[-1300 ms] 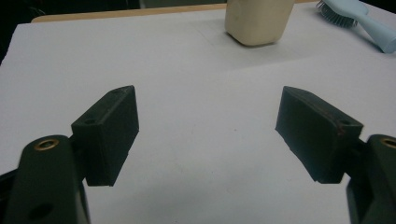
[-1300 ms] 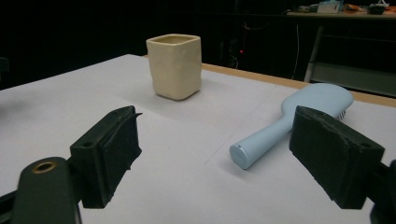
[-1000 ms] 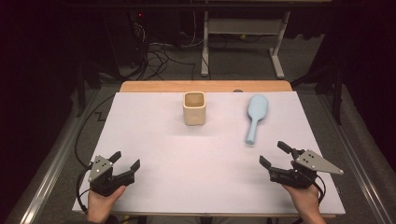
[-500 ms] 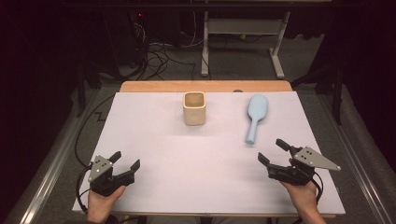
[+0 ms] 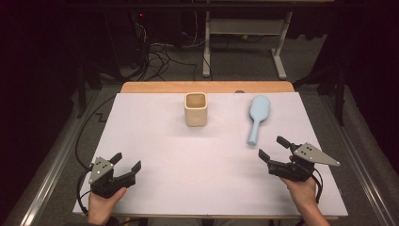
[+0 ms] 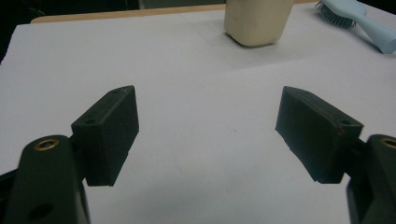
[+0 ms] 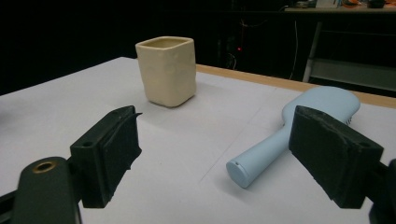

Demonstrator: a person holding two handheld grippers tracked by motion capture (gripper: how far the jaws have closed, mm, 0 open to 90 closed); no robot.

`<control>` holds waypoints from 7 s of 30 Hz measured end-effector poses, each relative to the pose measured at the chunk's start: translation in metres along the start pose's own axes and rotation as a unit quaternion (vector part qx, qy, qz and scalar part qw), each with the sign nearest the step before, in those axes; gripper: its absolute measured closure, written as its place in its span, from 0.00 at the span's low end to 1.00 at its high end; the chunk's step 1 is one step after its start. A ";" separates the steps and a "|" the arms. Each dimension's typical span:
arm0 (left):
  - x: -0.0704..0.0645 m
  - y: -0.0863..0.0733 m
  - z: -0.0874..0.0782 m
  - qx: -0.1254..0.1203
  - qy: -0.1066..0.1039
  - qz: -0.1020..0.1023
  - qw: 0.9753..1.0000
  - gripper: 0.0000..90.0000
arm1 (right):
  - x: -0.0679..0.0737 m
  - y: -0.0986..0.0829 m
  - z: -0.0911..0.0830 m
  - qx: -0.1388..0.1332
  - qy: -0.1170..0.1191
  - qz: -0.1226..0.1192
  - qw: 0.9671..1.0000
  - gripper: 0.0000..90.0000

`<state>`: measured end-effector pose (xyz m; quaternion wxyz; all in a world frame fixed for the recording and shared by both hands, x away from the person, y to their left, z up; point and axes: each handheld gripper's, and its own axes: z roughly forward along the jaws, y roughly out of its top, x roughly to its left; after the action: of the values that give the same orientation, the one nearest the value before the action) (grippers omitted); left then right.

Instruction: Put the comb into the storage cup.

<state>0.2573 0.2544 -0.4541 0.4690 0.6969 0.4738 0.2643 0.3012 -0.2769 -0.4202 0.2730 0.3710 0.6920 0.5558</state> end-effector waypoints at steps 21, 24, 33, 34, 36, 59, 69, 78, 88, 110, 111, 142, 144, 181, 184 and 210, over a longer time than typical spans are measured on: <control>0.000 0.000 0.000 -0.001 0.000 0.000 1.000 0.25 | -0.007 0.005 0.015 0.007 -0.013 0.010 1.000 0.19; 0.000 0.000 0.000 -0.001 0.000 0.001 1.000 0.25 | -0.010 0.006 0.019 0.009 -0.019 0.011 1.000 0.19; 0.000 0.000 0.000 -0.002 0.000 0.001 1.000 0.25 | -0.015 0.010 0.030 0.038 -0.031 0.015 0.999 0.23; 0.000 0.000 0.000 -0.002 0.000 0.001 1.000 0.25 | -0.015 0.011 0.031 0.039 -0.032 0.017 0.999 0.23; 0.000 0.000 0.000 -0.001 -0.001 0.001 1.000 0.25 | -0.016 0.013 0.033 0.041 -0.034 0.018 0.998 0.24; 0.000 0.000 -0.001 -0.003 -0.001 0.001 1.000 0.25 | -0.027 0.022 0.057 0.077 -0.048 0.023 0.996 0.24; 0.000 0.000 -0.001 -0.003 -0.002 0.001 1.000 0.25 | -0.035 0.031 0.068 0.115 -0.053 0.036 0.991 0.24; 0.000 0.000 -0.001 -0.004 -0.003 0.001 1.000 0.25 | -0.042 0.040 0.078 0.156 -0.061 0.043 0.985 0.26; 0.000 0.000 -0.001 -0.004 -0.005 0.001 1.000 0.25 | -0.049 0.050 0.089 0.219 -0.062 0.047 0.973 0.32; -0.001 0.000 -0.001 -0.006 -0.008 0.004 1.000 0.25 | -0.058 0.065 0.129 0.350 -0.093 0.056 0.930 0.34; -0.001 0.000 -0.001 -0.006 -0.008 0.004 1.000 0.25 | -0.058 0.065 0.131 0.354 -0.095 0.056 0.929 0.34; -0.002 0.001 -0.003 -0.011 -0.015 0.009 1.000 0.25 | -0.075 0.046 0.184 0.460 -0.142 0.130 0.867 0.48; -0.002 0.001 -0.003 -0.010 -0.015 0.009 1.000 0.25 | -0.076 0.045 0.186 0.461 -0.143 0.136 0.865 0.49; -0.003 0.000 -0.003 -0.012 -0.017 0.011 1.000 0.25 | -0.072 0.039 0.201 0.487 -0.182 0.097 0.849 0.77; -0.003 0.001 -0.003 -0.012 -0.017 0.011 1.000 0.25 | -0.071 0.039 0.200 0.486 -0.183 0.091 0.850 0.77; -0.003 0.000 -0.003 -0.011 -0.014 0.011 1.000 0.25 | -0.068 0.049 0.184 0.453 -0.173 0.046 0.873 0.78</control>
<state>0.2538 0.2532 -0.4522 0.4808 0.7004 0.4565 0.2645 0.4961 -0.2230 -0.4183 0.1645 0.5759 0.7917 0.1200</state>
